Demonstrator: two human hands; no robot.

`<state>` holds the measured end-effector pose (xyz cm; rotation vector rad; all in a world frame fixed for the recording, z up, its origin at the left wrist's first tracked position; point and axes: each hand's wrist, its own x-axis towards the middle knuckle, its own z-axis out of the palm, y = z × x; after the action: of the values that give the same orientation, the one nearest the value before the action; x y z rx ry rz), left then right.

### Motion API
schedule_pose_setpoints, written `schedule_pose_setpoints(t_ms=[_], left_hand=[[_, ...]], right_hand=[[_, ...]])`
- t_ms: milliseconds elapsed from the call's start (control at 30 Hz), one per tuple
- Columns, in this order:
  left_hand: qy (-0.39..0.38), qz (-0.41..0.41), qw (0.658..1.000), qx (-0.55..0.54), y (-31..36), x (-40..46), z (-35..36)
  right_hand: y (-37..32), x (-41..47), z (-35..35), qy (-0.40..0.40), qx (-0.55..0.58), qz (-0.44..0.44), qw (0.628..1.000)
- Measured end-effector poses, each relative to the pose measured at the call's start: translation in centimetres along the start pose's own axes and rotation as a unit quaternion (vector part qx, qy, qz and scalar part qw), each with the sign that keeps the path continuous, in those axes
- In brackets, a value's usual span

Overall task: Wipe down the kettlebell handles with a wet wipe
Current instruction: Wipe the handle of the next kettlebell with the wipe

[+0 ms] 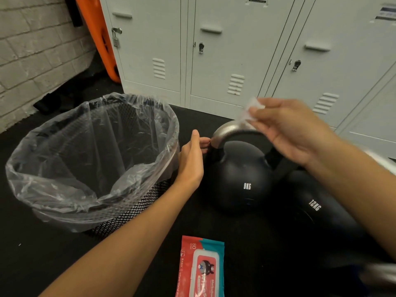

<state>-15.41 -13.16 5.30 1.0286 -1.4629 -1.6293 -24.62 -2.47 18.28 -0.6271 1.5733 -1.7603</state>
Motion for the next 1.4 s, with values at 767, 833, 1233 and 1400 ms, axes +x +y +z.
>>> schedule_pose_setpoints(t_ms=[767, 833, 1233, 1400], left_hand=[[-0.126, 0.309, 0.903, 0.272, 3.8, 1.0, 3.3], [-0.151, 0.298, 0.89, 0.312, 3.2, 1.2, 3.1], [-0.235, -0.004, 0.972, -0.031, -0.1, 3.7, 1.3], [-0.298, -0.013, 0.953, -0.053, 1.3, 4.2, 1.9]], right_hand=[[2.5, 4.0, -1.2, 0.03, -0.303, -0.198, 0.932], [2.7, 4.3, -2.1, 0.051, -0.351, -0.209, 0.911], [4.4, 5.1, -2.9, 0.012, -0.5, -0.155, 0.852], [4.9, 5.4, -3.1, 0.015, -0.523, -0.18, 0.833]])
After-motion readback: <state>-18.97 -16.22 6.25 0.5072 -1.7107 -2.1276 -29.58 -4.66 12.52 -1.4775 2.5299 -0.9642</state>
